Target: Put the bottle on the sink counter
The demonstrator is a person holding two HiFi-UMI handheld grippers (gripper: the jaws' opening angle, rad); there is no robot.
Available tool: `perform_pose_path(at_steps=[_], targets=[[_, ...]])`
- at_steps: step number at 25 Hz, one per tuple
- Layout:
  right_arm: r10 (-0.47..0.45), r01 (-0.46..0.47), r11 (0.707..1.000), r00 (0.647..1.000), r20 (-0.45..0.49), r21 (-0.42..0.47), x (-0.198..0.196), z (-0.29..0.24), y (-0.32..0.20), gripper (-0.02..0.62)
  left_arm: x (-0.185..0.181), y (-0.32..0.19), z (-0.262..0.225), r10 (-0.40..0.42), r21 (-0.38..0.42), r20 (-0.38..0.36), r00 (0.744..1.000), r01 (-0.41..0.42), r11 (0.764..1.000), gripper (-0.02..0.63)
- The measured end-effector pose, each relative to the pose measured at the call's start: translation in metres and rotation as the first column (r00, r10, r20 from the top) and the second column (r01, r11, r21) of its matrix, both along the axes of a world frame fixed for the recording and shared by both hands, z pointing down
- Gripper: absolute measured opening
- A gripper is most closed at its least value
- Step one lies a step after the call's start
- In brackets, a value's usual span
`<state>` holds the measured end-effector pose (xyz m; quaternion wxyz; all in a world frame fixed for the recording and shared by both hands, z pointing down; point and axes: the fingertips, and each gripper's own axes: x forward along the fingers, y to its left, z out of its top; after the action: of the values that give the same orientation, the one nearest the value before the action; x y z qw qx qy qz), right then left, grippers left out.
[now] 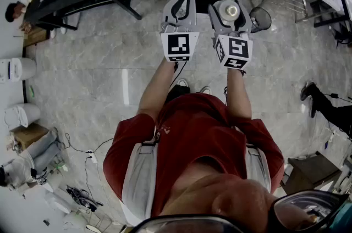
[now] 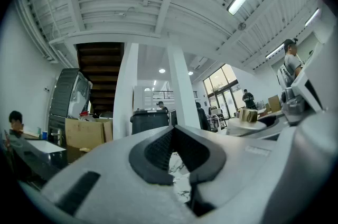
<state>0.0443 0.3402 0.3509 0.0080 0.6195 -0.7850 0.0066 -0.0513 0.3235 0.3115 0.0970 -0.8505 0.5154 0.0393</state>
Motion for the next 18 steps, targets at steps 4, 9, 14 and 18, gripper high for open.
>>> perform_pose_path(at_steps=[4, 9, 14, 18], targets=[[-0.006, 0.006, 1.000, 1.000, -0.011, 0.004, 0.026, -0.009, 0.052, 0.337, 0.023, 0.051, 0.001, -0.022, -0.017, -0.002, 1.000, 0.022, 1.000, 0.003], [0.002, -0.002, 1.000, 1.000, -0.021, -0.003, 0.042, -0.006, 0.089, 0.337, 0.034, 0.085, 0.004, -0.047, -0.036, 0.011, 0.999, 0.048, 0.998, 0.003], [0.005, -0.005, 1.000, 1.000, -0.007, 0.028, 0.042, -0.012, 0.104, 0.337, 0.033, 0.100, 0.004, -0.044, -0.039, -0.001, 0.999, 0.044, 0.998, 0.003], [0.010, -0.009, 0.999, 1.000, -0.020, 0.051, 0.039, -0.019, 0.106, 0.336, 0.033, 0.102, 0.002, -0.031, -0.037, -0.013, 0.999, 0.031, 0.999, 0.003]])
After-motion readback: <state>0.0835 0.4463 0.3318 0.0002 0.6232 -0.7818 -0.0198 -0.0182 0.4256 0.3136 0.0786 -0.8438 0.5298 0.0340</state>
